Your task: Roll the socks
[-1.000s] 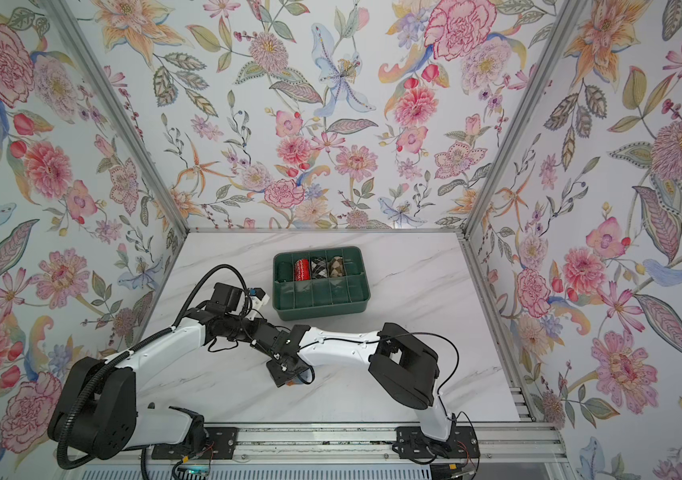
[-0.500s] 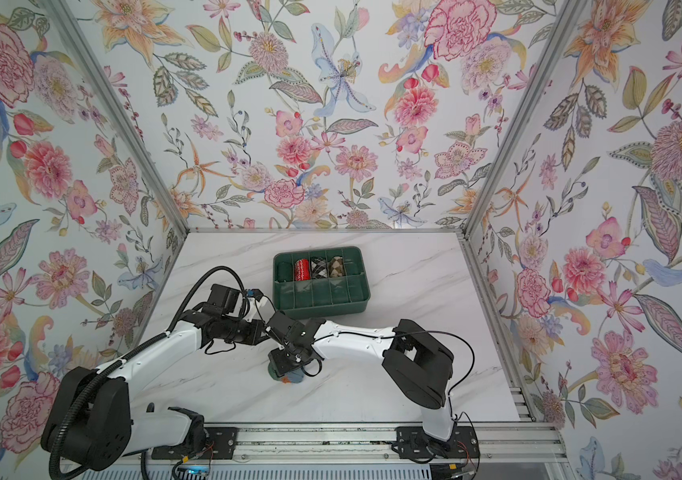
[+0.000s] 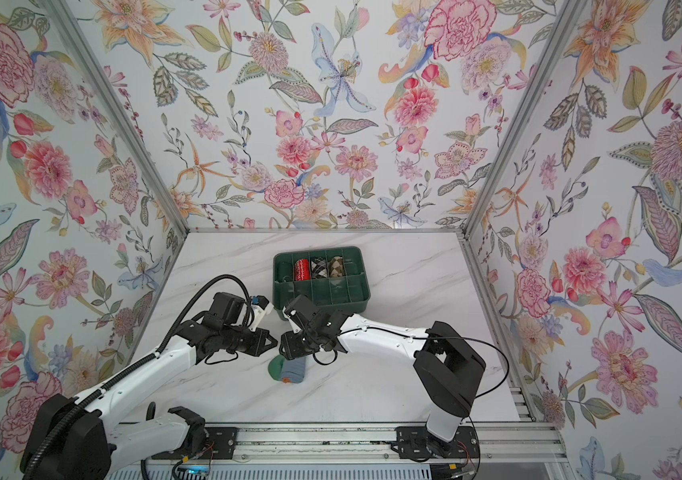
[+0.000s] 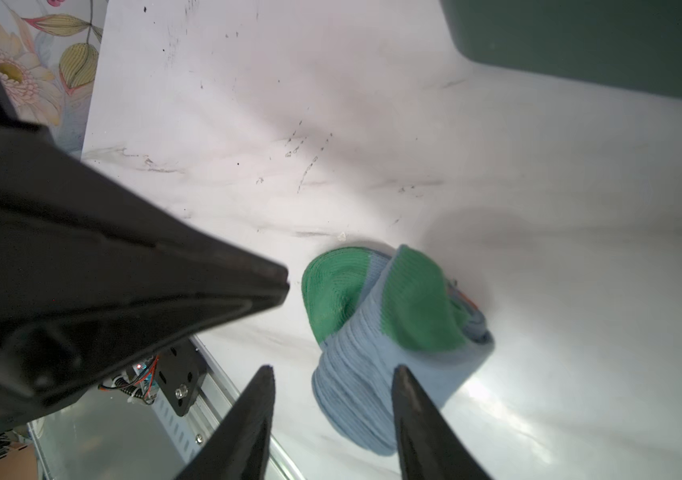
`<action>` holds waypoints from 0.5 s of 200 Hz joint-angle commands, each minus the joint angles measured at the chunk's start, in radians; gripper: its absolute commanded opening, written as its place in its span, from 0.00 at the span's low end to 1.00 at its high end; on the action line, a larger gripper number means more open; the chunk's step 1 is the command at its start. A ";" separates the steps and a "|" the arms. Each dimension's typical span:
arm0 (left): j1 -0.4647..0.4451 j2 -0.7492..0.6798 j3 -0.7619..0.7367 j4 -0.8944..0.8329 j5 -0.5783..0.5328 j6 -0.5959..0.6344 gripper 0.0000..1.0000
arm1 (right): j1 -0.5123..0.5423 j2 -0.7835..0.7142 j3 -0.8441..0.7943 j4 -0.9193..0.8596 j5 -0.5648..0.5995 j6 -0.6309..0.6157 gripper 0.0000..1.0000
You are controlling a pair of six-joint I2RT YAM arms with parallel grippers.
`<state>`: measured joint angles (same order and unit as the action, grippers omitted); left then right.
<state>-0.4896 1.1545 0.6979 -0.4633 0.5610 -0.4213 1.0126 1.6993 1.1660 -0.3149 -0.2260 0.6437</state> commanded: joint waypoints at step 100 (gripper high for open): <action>-0.216 0.045 -0.001 0.033 -0.126 -0.119 0.00 | -0.069 -0.204 -0.316 0.096 0.058 0.228 0.32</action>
<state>-0.6849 1.1763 0.7082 -0.4480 0.4778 -0.5190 0.9455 1.5078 0.9016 -0.2764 -0.1474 0.8131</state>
